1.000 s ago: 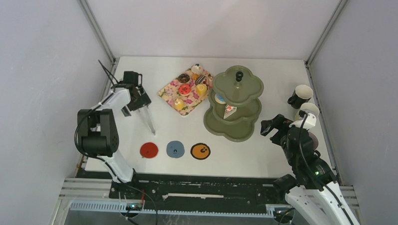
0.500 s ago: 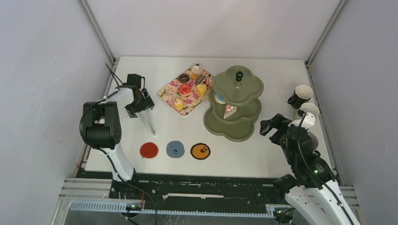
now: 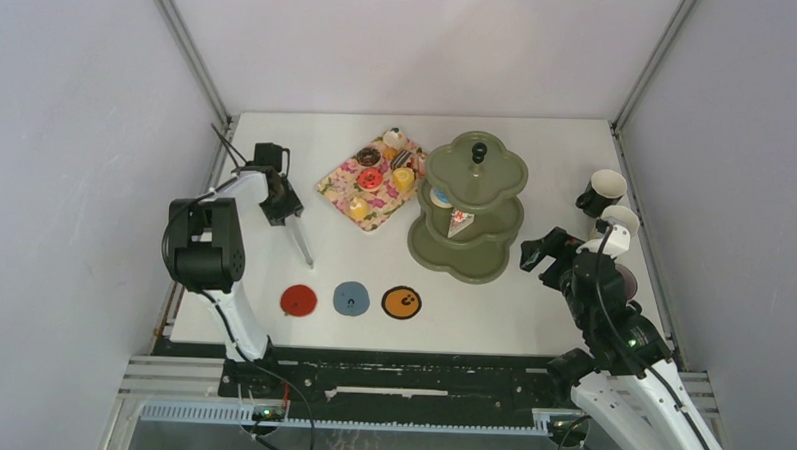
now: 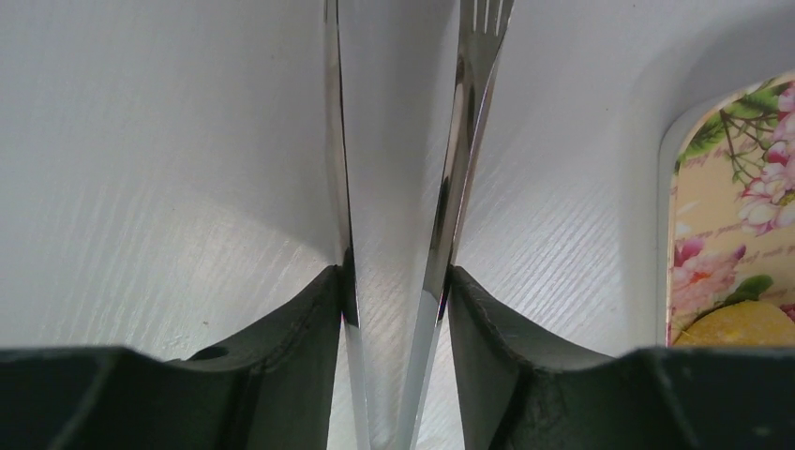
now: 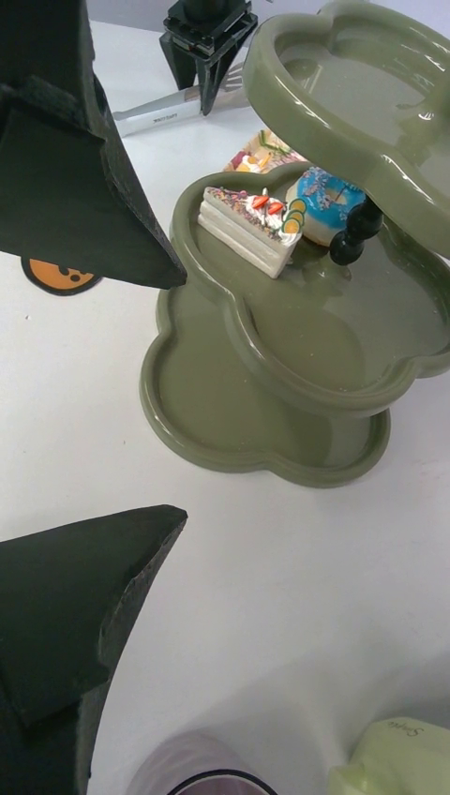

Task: Serve the afternoon tea

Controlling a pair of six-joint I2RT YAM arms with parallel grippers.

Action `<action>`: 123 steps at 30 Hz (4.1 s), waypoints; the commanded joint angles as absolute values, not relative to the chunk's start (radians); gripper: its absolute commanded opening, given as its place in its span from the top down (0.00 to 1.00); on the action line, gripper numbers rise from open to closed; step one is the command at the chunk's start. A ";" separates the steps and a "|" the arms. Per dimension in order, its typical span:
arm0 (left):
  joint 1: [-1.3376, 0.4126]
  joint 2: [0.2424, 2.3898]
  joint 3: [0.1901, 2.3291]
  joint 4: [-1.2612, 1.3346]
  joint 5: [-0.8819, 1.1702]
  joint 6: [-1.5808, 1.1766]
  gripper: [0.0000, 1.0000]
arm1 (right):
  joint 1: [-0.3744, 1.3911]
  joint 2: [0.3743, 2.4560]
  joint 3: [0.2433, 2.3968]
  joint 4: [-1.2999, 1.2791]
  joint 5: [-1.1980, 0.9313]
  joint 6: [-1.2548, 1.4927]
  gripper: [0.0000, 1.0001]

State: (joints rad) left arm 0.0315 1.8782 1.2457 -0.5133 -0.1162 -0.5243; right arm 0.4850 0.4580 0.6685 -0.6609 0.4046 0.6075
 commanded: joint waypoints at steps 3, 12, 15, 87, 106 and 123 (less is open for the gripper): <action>0.038 1.870 1.261 -0.492 -0.107 -0.524 0.53 | 0.484 0.444 0.678 -0.647 0.403 0.625 0.06; 0.035 1.849 1.244 -0.496 -0.129 -0.527 0.38 | 0.484 0.451 0.678 -0.638 0.392 0.633 0.06; 0.035 1.862 1.258 -0.525 -0.118 -0.524 0.39 | 0.483 0.454 0.678 -0.629 0.387 0.640 0.06; -0.057 1.646 1.294 -0.573 -0.188 -0.356 0.56 | 0.482 0.451 0.686 -0.645 0.398 0.627 0.06; -0.032 1.889 1.388 -0.565 -0.150 -0.404 0.21 | 0.476 0.408 0.684 -0.692 0.435 0.596 0.06; -0.040 1.873 1.280 -0.499 -0.088 -0.471 0.38 | 0.475 0.436 0.684 -0.663 0.408 0.607 0.06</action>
